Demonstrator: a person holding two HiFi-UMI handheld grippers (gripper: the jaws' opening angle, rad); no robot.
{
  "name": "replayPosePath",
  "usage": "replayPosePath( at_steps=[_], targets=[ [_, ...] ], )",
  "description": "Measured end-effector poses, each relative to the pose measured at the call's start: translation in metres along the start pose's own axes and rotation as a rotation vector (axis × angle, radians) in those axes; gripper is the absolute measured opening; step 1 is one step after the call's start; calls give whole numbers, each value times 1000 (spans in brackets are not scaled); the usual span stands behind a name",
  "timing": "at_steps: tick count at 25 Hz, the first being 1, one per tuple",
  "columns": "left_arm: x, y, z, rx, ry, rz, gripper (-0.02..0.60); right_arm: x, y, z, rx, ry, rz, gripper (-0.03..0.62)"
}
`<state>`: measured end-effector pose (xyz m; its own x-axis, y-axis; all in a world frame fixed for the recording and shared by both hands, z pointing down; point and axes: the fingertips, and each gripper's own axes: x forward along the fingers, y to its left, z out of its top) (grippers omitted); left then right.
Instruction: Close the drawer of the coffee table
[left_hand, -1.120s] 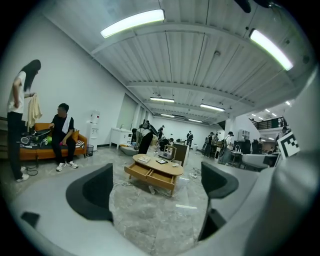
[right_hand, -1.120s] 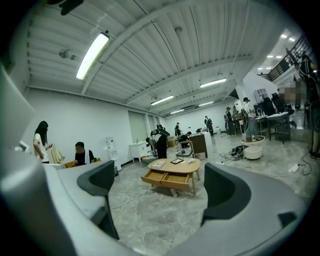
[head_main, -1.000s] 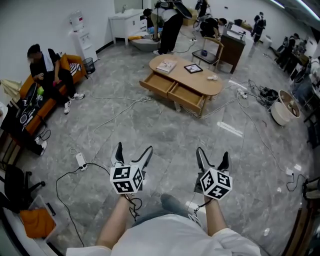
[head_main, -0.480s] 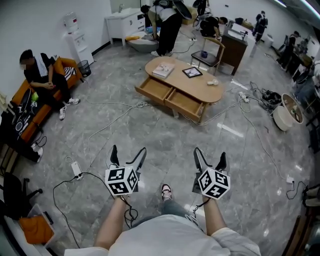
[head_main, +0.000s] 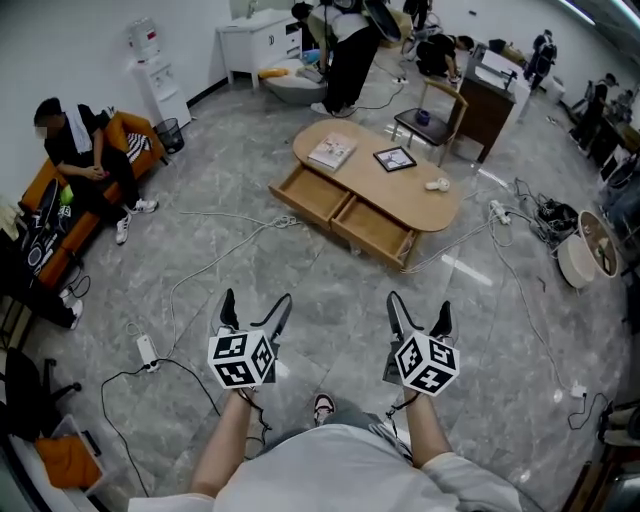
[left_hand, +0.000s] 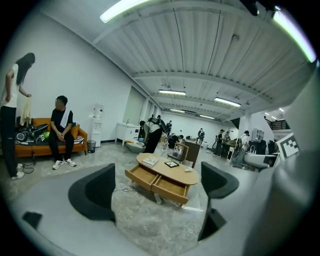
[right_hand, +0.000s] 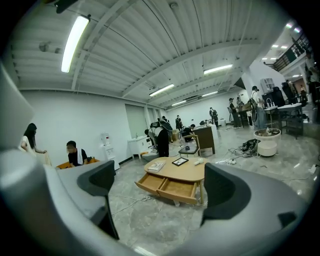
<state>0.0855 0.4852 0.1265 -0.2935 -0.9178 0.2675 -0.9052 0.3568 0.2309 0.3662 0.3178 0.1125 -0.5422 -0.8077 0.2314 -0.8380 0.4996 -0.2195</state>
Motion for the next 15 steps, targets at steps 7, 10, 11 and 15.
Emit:
replayPosePath(
  at_steps=[7,10,11,15],
  targets=[
    [60,16,15,1,5,9,531,67,-3,0,7,33,3,566],
    [87,22,19,4,12,6,531,90,-5,-3,10,49,-6,566],
    [97,25,21,3,14,4,531,98,-6,-4,11,55,-13,566],
    [140,42,31,6,20,-18,531,132,-4,-7,15,67,-50,566]
  ],
)
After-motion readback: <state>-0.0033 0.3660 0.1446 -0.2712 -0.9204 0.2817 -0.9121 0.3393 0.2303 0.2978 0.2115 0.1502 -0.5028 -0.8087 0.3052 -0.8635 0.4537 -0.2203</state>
